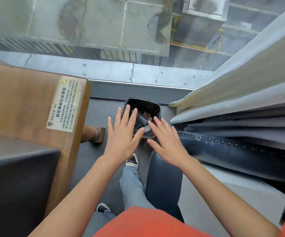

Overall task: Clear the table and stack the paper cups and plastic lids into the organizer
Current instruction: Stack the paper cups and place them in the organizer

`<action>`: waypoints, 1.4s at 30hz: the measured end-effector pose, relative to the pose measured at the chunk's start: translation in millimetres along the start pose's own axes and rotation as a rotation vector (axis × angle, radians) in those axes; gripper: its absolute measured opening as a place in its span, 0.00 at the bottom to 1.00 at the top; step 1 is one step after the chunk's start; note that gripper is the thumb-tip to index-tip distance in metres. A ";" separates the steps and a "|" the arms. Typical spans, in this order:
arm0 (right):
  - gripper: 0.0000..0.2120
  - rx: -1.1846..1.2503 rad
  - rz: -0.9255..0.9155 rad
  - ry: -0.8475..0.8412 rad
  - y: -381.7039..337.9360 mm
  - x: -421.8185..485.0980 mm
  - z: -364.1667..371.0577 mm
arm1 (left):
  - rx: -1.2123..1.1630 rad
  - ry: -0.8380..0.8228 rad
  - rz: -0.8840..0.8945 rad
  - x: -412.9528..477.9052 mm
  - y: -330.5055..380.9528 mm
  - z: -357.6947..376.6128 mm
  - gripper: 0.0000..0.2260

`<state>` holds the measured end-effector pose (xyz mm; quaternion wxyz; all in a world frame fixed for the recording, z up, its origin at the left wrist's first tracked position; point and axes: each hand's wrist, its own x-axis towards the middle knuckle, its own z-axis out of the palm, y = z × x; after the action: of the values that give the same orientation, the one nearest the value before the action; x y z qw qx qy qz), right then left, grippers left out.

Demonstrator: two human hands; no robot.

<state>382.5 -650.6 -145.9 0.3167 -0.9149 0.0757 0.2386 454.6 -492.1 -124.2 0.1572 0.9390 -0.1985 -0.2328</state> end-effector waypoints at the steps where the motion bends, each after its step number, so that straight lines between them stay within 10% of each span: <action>1: 0.29 -0.010 -0.005 0.007 -10.0 -9.9 -6.2 | -0.010 0.006 -0.003 -14.9 4.1 -8.2 0.29; 17: 0.31 -0.201 -0.391 0.237 -218.3 -118.3 -60.5 | 0.048 0.452 0.153 -223.6 -15.0 -200.9 0.31; 29: 0.25 -0.159 -0.790 0.269 -345.0 -193.1 29.9 | 0.034 0.611 -0.211 -402.4 -131.2 -176.1 0.32; 42: 0.24 -0.206 -1.181 -0.093 -453.6 -227.7 155.2 | -0.100 0.686 -0.728 -566.7 -189.5 -106.6 0.32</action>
<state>254.4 -200.5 104.5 0.3083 -0.8168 -0.4828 0.0682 104.0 -52.6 104.5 0.1666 0.9611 0.2165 0.0401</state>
